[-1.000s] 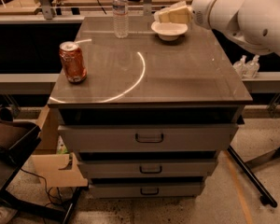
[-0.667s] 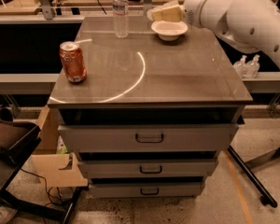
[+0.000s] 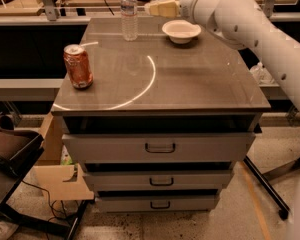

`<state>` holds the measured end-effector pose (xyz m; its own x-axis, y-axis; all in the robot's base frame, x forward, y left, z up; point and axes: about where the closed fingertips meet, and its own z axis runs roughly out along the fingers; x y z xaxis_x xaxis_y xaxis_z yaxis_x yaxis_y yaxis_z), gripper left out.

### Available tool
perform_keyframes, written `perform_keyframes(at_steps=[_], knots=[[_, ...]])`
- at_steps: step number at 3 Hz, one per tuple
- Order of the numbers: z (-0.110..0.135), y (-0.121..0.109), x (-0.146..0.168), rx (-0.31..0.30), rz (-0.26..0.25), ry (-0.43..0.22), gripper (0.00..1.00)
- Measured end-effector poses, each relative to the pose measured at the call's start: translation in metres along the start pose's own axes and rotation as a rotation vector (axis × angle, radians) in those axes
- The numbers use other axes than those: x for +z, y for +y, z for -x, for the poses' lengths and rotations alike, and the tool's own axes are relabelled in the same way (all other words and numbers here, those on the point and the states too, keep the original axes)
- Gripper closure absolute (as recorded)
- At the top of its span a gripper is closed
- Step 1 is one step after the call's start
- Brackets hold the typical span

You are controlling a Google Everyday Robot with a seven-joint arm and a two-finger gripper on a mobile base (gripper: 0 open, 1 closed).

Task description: Move water bottle near coke can

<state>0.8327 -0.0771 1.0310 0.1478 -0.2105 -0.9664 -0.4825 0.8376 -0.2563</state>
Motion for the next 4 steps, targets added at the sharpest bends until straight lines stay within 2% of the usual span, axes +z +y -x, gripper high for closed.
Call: perform_keyframes(at_steps=[2,4], knots=[[-0.010,0.014,0.057,0.018,0.057,0.036,0.00],[-0.036,0.035,0.112,0.111,0.099,0.030,0.00]])
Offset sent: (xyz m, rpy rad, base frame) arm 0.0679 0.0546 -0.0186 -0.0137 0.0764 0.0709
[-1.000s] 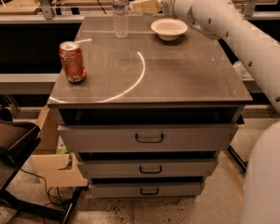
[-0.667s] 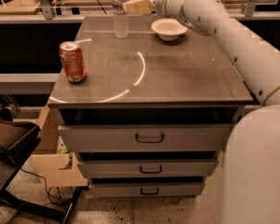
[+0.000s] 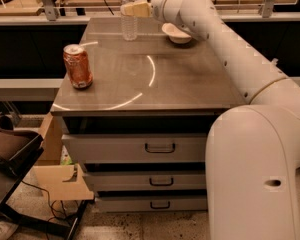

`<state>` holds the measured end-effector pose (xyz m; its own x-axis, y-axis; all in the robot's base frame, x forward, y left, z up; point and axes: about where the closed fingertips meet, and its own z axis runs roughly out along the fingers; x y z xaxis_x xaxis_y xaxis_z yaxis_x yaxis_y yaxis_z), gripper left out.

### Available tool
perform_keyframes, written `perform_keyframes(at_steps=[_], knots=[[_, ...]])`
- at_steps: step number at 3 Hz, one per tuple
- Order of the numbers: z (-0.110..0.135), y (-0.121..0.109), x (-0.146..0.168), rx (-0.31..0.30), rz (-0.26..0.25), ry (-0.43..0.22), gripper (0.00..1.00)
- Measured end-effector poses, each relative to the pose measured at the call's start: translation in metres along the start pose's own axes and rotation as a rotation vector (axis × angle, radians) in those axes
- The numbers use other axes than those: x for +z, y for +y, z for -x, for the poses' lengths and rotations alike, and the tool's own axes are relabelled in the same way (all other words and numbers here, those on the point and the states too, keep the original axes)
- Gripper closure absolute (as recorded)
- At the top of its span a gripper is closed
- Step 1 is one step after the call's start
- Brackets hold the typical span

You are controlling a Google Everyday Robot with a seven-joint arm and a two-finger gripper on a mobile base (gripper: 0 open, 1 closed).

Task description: Move water bottle near coke can

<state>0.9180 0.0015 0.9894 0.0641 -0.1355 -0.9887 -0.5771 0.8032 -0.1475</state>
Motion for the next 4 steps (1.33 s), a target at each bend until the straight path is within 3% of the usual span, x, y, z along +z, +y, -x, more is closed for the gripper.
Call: perform_keyframes(at_steps=[4], knots=[[-0.034,0.003,0.047,0.110,0.031,-0.003,0.00]])
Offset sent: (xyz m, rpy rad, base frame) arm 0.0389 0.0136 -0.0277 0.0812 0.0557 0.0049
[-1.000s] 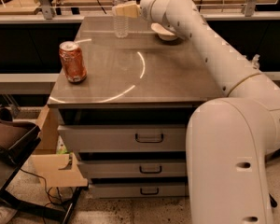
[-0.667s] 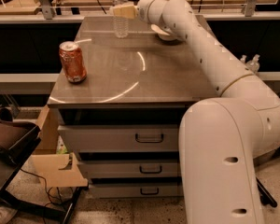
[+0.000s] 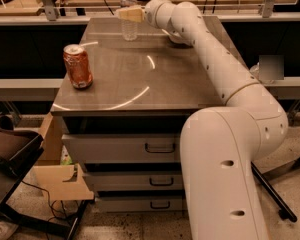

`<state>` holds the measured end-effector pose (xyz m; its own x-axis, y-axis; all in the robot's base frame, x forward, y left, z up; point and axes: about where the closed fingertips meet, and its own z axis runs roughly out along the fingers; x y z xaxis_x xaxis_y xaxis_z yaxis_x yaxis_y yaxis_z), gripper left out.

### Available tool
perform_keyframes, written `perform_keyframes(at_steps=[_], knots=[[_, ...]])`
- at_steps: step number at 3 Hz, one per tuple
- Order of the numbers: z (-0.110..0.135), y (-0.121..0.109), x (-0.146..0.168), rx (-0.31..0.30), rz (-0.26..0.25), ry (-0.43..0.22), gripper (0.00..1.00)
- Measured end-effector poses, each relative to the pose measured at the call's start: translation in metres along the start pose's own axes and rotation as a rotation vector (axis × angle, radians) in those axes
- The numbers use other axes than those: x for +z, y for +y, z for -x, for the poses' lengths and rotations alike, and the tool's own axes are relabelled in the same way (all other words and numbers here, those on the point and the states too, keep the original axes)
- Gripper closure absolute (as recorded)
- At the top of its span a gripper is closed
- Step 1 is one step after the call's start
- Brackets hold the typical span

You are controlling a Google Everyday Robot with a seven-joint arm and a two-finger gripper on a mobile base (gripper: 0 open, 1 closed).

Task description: Move water bottle near coke can

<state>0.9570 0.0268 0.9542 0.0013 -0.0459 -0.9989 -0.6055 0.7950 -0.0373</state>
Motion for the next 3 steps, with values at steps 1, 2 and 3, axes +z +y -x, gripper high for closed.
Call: perform_keyframes(at_steps=[1,2,3], knots=[[-0.003,0.002,0.010,0.019,0.015,-0.007,0.00],[-0.003,0.007,0.020,0.027,0.037,-0.016,0.00],[-0.001,0.012,0.028,0.029,0.051,-0.029,0.15]])
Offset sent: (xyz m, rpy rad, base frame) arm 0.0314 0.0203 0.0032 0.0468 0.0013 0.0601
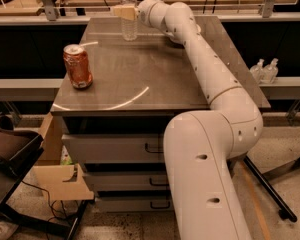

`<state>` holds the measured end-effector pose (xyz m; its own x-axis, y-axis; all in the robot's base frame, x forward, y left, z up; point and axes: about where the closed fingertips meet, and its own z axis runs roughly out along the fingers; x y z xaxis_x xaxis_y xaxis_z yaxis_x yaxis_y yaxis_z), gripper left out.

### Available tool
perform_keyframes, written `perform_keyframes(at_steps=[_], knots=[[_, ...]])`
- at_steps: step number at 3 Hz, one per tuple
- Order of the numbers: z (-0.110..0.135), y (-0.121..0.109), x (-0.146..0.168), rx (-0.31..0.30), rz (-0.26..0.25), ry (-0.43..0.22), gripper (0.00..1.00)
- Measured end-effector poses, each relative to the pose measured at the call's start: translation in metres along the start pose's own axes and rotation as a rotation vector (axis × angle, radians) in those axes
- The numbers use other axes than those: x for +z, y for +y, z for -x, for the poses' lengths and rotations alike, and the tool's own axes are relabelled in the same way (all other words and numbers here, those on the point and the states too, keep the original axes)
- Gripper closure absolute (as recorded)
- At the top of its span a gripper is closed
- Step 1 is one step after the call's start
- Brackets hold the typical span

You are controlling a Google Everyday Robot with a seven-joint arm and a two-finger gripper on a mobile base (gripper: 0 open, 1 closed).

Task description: Move water bottle near coke can

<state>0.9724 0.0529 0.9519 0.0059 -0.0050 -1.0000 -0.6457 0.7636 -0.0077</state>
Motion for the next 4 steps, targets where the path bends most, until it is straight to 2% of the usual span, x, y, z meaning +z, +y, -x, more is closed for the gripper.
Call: perform_keyframes(at_steps=[3,4], knots=[[-0.0022,0.0061,0.0056,0.002,0.009,0.001,0.85],[-0.0035,0.0086,0.0077,0.003,0.012,0.002,1.00]])
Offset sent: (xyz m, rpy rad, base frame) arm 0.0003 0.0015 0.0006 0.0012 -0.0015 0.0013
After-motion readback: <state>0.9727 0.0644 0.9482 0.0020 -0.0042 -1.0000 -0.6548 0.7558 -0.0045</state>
